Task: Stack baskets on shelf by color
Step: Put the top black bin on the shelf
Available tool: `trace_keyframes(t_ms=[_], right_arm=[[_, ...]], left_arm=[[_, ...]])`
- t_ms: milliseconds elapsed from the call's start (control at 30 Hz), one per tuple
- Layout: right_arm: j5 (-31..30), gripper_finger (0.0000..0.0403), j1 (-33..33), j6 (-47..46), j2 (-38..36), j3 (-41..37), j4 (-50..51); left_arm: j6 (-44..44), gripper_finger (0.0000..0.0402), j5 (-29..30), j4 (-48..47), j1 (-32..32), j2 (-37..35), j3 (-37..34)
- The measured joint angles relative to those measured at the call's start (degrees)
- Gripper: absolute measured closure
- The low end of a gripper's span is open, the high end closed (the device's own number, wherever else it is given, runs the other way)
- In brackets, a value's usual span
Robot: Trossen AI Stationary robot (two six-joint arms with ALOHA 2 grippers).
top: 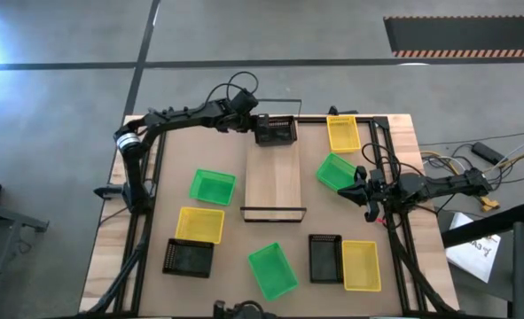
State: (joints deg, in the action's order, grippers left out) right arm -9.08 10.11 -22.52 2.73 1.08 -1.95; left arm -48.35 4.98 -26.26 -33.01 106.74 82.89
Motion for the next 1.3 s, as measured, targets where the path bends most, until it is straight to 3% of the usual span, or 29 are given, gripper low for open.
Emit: trace_keyframes(t_ms=[233, 533, 967, 1300], right_arm=[[0.0, 0.0394, 0.0, 0.0, 0.0, 0.0, 0.0], [0.0, 0.0394, 0.0, 0.0, 0.0, 0.0, 0.0], [0.0, 0.0394, 0.0, 0.0, 0.0, 0.0, 0.0], [0.0, 0.0394, 0.0, 0.0, 0.0, 0.0, 0.0]], left_arm=[[5.7, 0.0363, 1.2, 0.0, -0.7, 0.0, 0.0], [8.4, 0.0369, 1.5, 0.1, -1.1, -0.6, 0.0], [11.5, 0.0369, -8.0, -4.1, 6.6, -4.1, 0.0], [14.8, 0.0369, -2.9, -5.6, 7.2, -1.7, 0.0]])
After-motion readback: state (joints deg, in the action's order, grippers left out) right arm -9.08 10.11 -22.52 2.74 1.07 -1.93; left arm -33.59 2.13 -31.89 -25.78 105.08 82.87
